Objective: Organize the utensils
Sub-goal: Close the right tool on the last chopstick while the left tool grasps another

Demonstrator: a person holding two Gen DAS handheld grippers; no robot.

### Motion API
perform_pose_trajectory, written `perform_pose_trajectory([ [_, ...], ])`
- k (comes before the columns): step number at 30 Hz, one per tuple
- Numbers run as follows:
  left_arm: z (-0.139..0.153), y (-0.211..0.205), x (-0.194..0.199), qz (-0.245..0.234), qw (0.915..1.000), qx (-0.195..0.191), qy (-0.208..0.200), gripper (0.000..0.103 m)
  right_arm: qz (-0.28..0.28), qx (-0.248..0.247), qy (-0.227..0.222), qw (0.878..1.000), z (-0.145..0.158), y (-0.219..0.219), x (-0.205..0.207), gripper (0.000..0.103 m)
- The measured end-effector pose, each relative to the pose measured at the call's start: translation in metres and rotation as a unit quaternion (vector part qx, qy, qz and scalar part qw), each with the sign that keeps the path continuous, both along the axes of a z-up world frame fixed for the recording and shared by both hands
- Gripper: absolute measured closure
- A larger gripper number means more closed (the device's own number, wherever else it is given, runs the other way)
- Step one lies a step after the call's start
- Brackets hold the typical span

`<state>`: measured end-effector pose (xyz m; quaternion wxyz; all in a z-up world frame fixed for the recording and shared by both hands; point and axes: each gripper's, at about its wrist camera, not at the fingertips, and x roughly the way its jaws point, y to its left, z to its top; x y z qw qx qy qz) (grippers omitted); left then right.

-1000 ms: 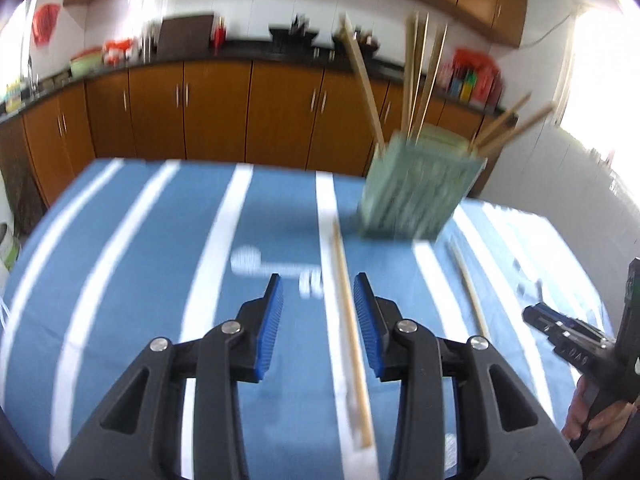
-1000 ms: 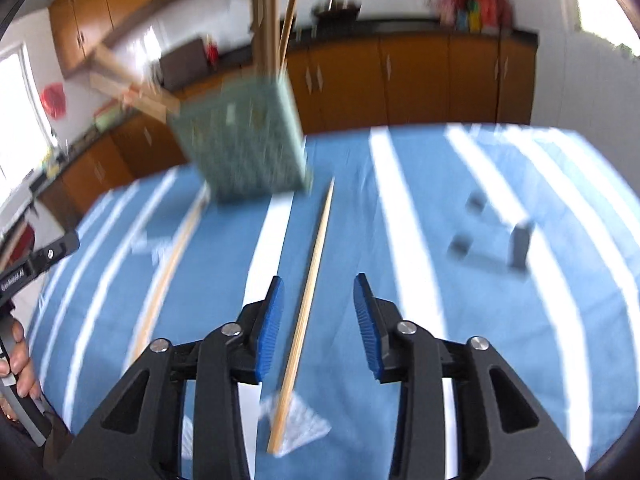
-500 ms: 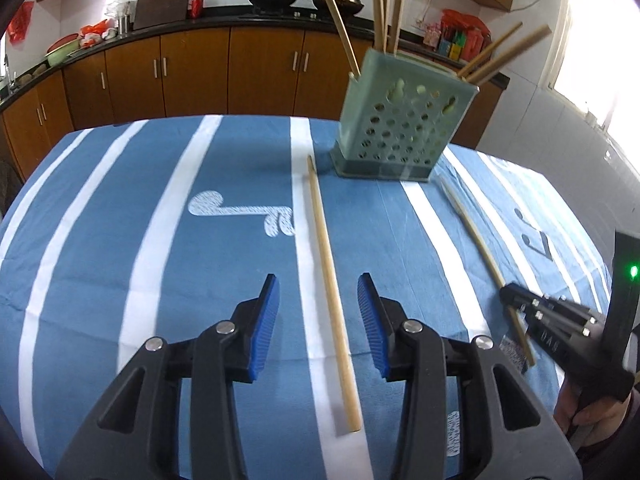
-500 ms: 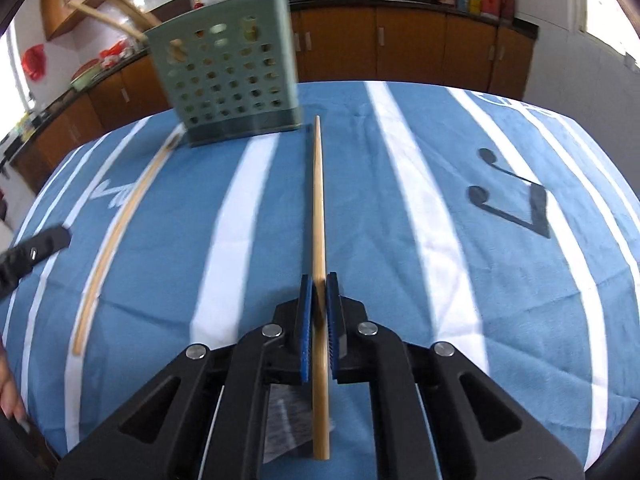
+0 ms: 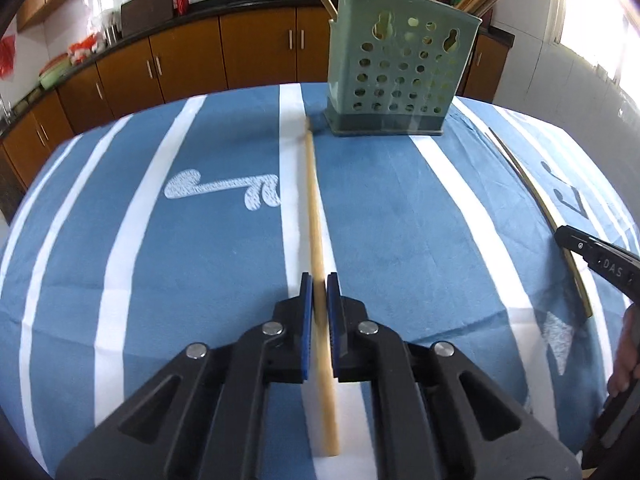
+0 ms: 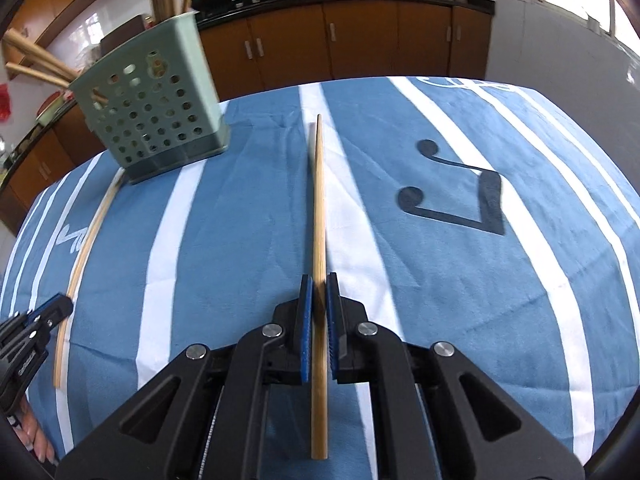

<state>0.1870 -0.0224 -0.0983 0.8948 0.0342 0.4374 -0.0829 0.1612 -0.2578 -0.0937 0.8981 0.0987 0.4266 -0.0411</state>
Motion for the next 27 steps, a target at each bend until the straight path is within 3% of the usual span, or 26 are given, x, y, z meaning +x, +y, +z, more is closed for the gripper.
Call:
perform_pose_trajectory([
  [9, 0.001, 0.043, 0.039, 0.071, 0.9970, -0.028, 0.006, 0.095, 0.041, -0.018, -0.007, 0.999, 0.003, 0.015, 0.029, 0.095],
  [14, 0.001, 0.046, 0.054, 0.065, 0.9975, -0.029, -0.002, 0.093, 0.042, -0.043, -0.012, 0.998, 0.001, 0.016, 0.046, 0.095],
  [18, 0.000, 0.046, 0.055, 0.054, 0.9979, -0.036, -0.003, 0.085, 0.043, -0.042, -0.013, 0.998, 0.001, 0.013, 0.048, 0.095],
  [27, -0.001, 0.039, 0.054, 0.053, 0.9985, -0.011, -0.004, 0.084, 0.042, -0.050, -0.011, 0.998, 0.002, 0.015, 0.050, 0.094],
])
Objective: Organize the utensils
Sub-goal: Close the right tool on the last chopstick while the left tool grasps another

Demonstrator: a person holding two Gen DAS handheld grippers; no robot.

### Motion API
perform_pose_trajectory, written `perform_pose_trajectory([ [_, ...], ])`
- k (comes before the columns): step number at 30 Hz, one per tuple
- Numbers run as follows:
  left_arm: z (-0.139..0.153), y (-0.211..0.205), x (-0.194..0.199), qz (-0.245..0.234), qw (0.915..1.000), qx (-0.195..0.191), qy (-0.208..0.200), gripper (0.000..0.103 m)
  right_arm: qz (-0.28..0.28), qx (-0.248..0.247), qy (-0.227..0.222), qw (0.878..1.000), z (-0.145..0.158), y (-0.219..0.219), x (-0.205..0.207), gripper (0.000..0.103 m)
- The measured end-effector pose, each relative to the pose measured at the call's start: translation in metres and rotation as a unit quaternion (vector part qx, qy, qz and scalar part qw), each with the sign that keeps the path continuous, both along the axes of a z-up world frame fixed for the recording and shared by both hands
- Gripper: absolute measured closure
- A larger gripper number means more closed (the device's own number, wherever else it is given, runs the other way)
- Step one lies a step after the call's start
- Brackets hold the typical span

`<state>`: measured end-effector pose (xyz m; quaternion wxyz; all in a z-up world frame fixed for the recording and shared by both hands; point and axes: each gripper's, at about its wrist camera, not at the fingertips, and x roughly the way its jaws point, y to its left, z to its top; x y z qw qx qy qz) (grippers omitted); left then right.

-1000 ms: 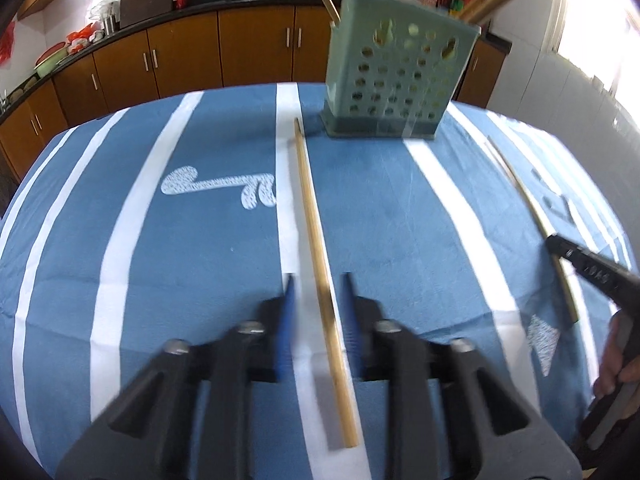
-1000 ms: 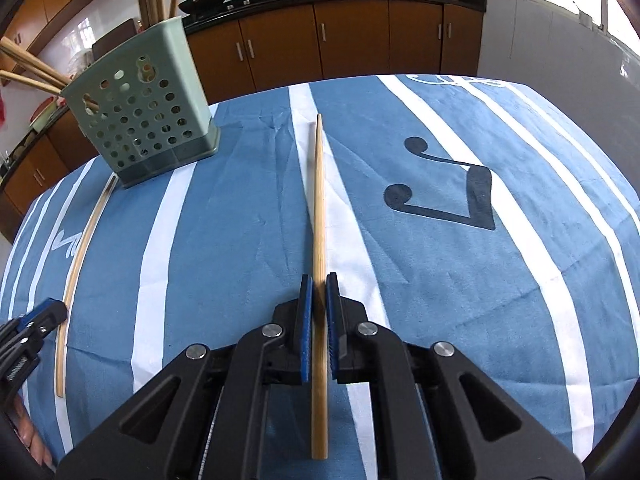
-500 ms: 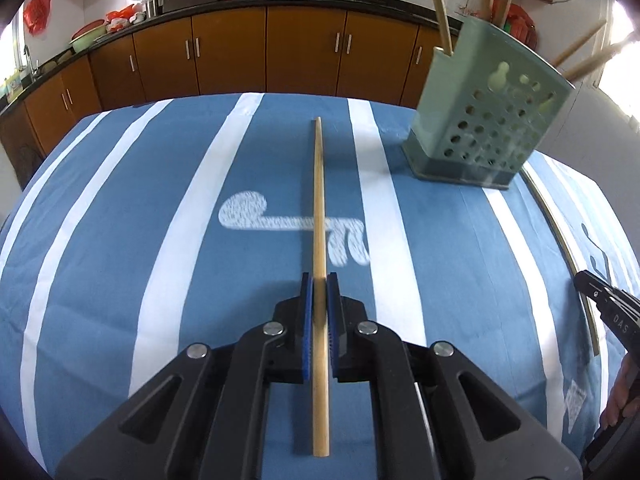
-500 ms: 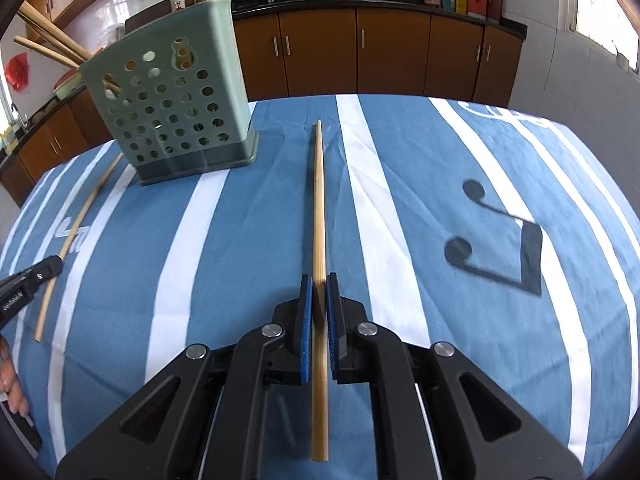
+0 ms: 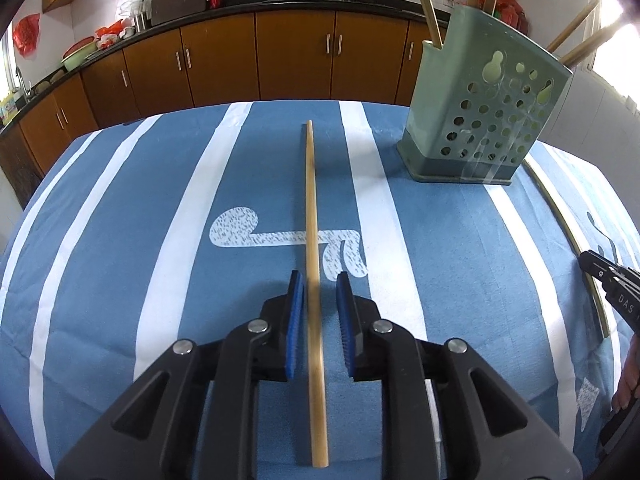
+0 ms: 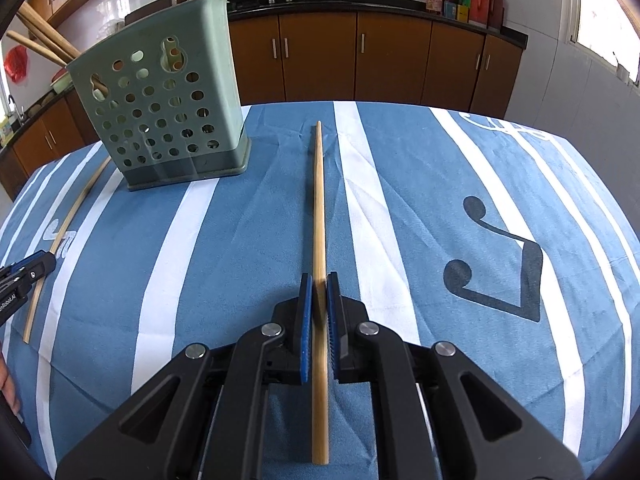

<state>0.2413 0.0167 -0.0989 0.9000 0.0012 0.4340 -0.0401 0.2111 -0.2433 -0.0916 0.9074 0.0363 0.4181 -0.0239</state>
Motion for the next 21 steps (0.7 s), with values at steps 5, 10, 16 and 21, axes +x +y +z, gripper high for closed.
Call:
perform_pose_trajectory([
  [5, 0.000, 0.007, 0.000, 0.007, 0.9996, -0.028, 0.001, 0.084, 0.000, -0.001, 0.000, 1.000, 0.000, 0.001, 0.000, 0.094],
  [10, 0.000, 0.005, 0.000, 0.007, 0.9998, -0.019, 0.001, 0.084, 0.000, -0.007, 0.001, 1.000, 0.000, 0.002, 0.000, 0.094],
  [16, 0.000, 0.005, 0.000, 0.007, 0.9997, -0.023, 0.001, 0.084, 0.000, -0.010, 0.001, 1.000, 0.000, 0.003, 0.000, 0.094],
  [21, 0.001, 0.013, 0.000, 0.007, 0.9988, -0.048, 0.000, 0.084, 0.000, -0.009, 0.001, 1.000, -0.001, 0.002, 0.000, 0.094],
])
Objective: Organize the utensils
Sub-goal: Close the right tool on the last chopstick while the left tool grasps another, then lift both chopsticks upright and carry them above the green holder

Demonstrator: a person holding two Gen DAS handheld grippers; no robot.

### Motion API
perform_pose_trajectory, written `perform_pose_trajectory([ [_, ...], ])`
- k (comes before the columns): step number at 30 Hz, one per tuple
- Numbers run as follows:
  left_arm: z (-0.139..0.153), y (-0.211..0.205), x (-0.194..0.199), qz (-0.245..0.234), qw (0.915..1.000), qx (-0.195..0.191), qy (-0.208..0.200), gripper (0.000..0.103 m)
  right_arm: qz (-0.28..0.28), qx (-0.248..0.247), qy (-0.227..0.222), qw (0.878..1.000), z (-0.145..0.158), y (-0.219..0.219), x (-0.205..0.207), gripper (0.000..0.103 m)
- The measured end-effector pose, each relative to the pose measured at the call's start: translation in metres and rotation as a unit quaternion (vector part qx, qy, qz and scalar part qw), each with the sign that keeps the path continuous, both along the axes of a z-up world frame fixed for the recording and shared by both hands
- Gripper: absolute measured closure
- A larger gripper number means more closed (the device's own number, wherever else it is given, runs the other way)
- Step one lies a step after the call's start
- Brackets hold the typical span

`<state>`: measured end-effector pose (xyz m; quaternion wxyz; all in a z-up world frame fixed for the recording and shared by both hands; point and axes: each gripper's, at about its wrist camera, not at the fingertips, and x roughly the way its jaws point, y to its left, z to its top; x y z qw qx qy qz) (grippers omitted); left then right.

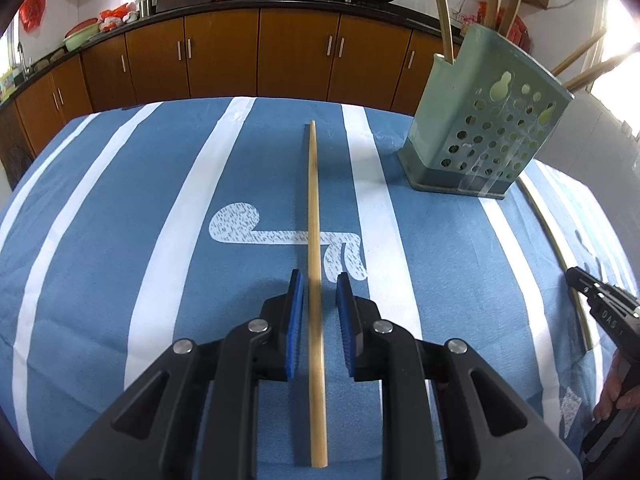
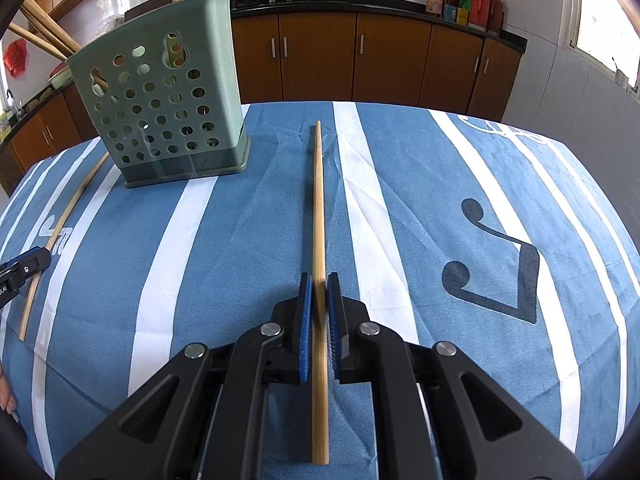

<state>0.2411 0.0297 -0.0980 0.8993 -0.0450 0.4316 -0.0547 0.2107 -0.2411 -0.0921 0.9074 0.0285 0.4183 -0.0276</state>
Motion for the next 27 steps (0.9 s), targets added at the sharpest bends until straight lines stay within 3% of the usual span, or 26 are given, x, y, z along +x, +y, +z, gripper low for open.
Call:
perform_pose_trajectory([
  [7, 0.001, -0.003, -0.010, 0.004, 0.9999, 0.015, 0.005, 0.084, -0.005, 0.034, -0.002, 0.999, -0.001, -0.011, -0.007, 0.093],
  [13, 0.000, -0.006, -0.025, -0.003, 0.9989, 0.046, 0.000, 0.084, -0.005, 0.036, -0.001, 0.999, -0.002, -0.008, -0.022, 0.093],
  [19, 0.000, -0.007, -0.028, 0.002, 0.9980, 0.063, 0.002, 0.095, -0.003, 0.029, -0.001, 1.000, -0.001, -0.006, -0.026, 0.095],
  [22, 0.003, -0.004, -0.030, 0.001, 0.9986, 0.051, 0.012, 0.095, 0.000, 0.039, -0.010, 0.999, 0.004, -0.010, -0.031, 0.095],
  [27, 0.026, -0.001, -0.042, 0.001, 0.9995, 0.030, -0.011, 0.095, -0.006, 0.061, -0.061, 0.996, 0.032, -0.021, -0.043, 0.095],
])
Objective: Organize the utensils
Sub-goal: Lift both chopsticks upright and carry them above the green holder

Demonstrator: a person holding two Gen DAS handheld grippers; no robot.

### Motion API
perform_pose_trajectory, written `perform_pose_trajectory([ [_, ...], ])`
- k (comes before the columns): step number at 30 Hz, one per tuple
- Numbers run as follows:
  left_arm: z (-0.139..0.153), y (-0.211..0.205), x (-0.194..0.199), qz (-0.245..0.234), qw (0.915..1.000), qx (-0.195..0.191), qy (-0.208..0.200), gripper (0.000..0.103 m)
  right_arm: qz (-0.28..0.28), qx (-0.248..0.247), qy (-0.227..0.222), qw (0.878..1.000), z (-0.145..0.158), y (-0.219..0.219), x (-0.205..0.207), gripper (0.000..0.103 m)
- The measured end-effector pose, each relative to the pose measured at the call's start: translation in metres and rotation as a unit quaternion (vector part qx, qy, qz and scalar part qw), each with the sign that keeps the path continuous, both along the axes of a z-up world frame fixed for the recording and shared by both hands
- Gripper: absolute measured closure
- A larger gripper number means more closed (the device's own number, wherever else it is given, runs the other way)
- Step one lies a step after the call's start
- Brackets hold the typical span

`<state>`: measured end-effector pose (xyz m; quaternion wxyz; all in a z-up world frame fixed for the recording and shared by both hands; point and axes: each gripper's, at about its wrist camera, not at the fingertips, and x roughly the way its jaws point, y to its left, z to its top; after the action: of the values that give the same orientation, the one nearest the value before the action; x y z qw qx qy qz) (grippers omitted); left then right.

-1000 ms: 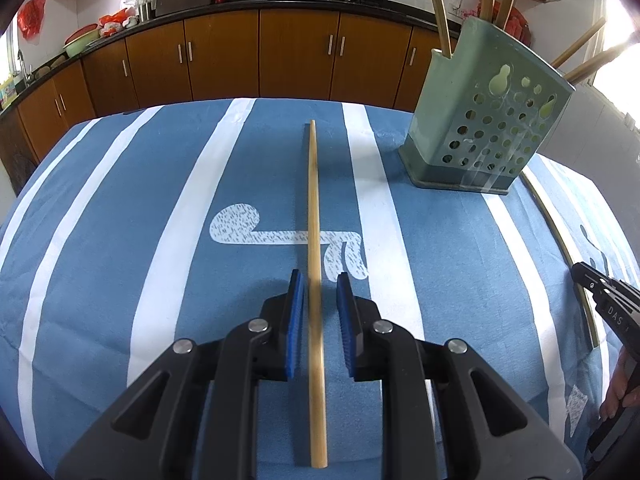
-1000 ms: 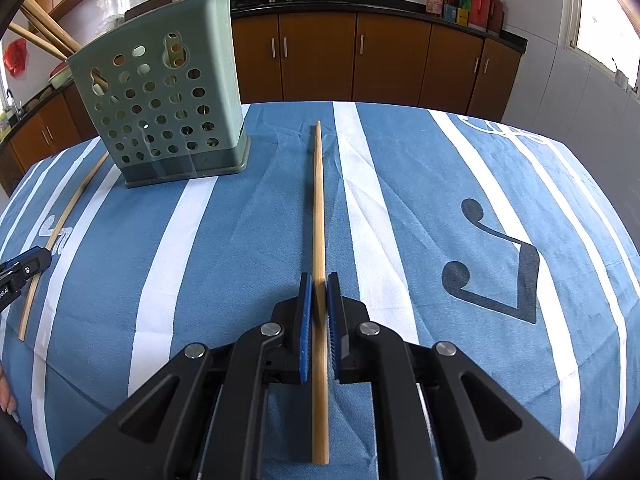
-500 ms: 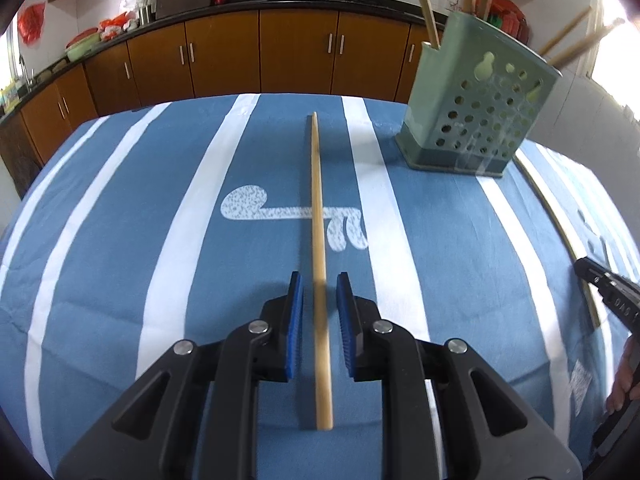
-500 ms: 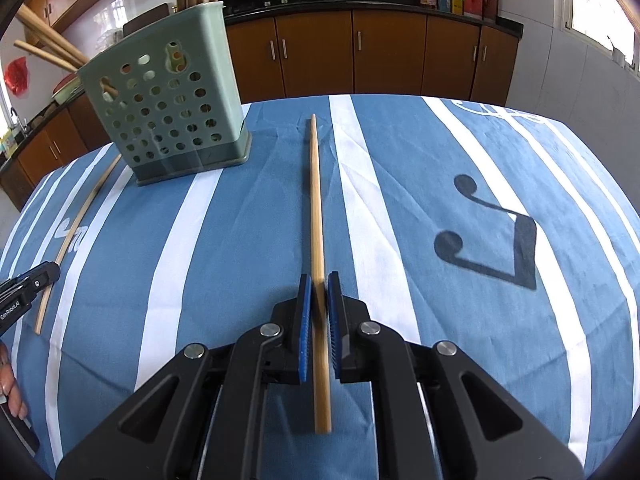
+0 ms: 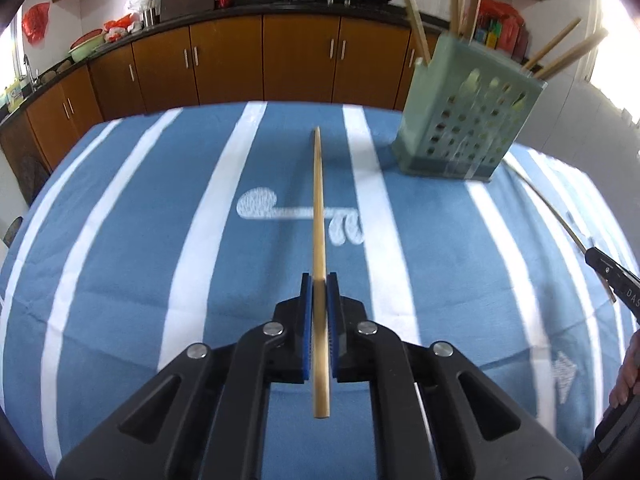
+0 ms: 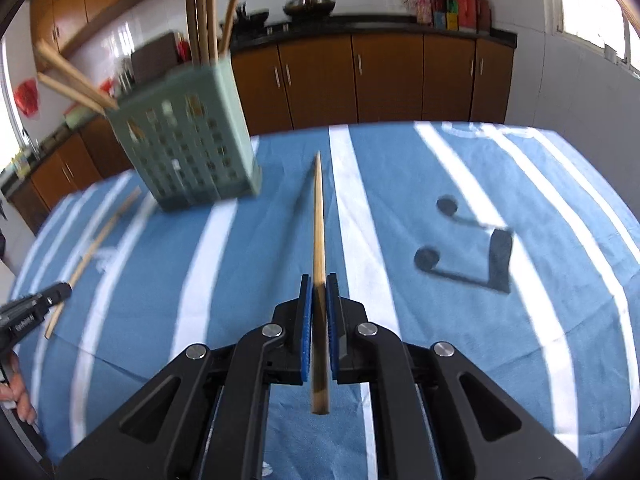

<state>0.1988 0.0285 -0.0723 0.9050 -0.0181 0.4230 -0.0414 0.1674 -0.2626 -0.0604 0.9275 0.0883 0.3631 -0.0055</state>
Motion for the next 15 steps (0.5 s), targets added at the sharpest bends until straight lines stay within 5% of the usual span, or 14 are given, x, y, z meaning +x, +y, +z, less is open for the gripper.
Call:
perform_pose_trajectory([
  [8, 0.056, 0.006, -0.018, -0.002, 0.9967, -0.028, -0.076, 0.095, -0.006, 0.015, -0.095, 0.995, 0.053, -0.010, -0.019, 0.095],
  [15, 0.094, 0.013, -0.016, 0.006, 0.9916, -0.045, -0.121, 0.095, -0.008, 0.024, -0.130, 0.991, 0.081, -0.017, -0.016, 0.096],
])
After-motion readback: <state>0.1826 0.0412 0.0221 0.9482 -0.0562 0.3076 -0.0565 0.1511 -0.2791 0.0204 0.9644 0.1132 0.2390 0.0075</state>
